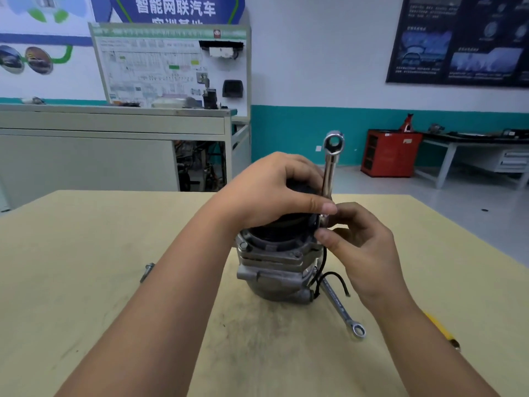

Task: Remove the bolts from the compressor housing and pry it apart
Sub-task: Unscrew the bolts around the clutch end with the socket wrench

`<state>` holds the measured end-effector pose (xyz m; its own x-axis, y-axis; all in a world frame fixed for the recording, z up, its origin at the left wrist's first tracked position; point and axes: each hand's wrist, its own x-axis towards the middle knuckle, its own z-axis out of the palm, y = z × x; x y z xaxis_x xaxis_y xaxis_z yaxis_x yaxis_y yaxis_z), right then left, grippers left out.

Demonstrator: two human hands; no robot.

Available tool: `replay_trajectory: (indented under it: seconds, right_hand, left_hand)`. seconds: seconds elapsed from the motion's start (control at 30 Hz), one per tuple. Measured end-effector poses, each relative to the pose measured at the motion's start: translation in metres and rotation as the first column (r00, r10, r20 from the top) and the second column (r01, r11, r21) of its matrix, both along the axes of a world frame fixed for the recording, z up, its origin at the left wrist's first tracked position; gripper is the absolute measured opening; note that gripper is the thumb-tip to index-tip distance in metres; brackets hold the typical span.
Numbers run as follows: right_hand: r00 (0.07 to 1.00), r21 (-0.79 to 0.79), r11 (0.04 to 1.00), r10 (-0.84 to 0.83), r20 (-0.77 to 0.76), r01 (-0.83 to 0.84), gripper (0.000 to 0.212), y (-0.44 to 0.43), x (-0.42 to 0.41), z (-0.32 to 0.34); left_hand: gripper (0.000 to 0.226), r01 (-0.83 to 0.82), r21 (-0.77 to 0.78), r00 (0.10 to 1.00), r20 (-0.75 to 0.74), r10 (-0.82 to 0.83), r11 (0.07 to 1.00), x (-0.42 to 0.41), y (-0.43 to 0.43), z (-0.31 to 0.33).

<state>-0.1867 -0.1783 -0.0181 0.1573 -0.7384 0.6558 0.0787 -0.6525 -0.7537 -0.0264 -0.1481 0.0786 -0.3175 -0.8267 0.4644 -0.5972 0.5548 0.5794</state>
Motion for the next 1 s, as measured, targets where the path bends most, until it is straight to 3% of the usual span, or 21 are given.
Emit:
replay_trajectory:
  seconds: [0.43,0.6,0.7,1.0]
  right_hand:
    - [0.997,-0.086,0.996,-0.045,-0.058,0.040,0.032,0.0006,0.0031,-0.0024]
    - [0.996,-0.111,0.993,-0.041,-0.076,0.033,0.024,0.0010,0.0035,-0.0001]
    - [0.996,-0.098,0.995,-0.036,-0.084,0.027,0.017,0.0001,0.0025,0.0002]
    - [0.999,0.015,1.000,-0.009,-0.048,0.010,0.021,-0.0012,0.0023,-0.0025]
  left_hand:
    - [0.019,0.058,-0.058,0.997,0.059,-0.055,0.997,0.0004,0.0038,0.0014]
    - [0.023,0.116,-0.007,0.991,0.065,-0.116,0.993,0.0028,0.0033,0.0031]
    - [0.023,0.115,0.004,0.989,0.095,-0.115,0.993,0.0026,0.0022,0.0029]
    - [0.019,0.067,0.012,0.997,0.021,-0.068,0.998,0.0010,0.0033,0.0023]
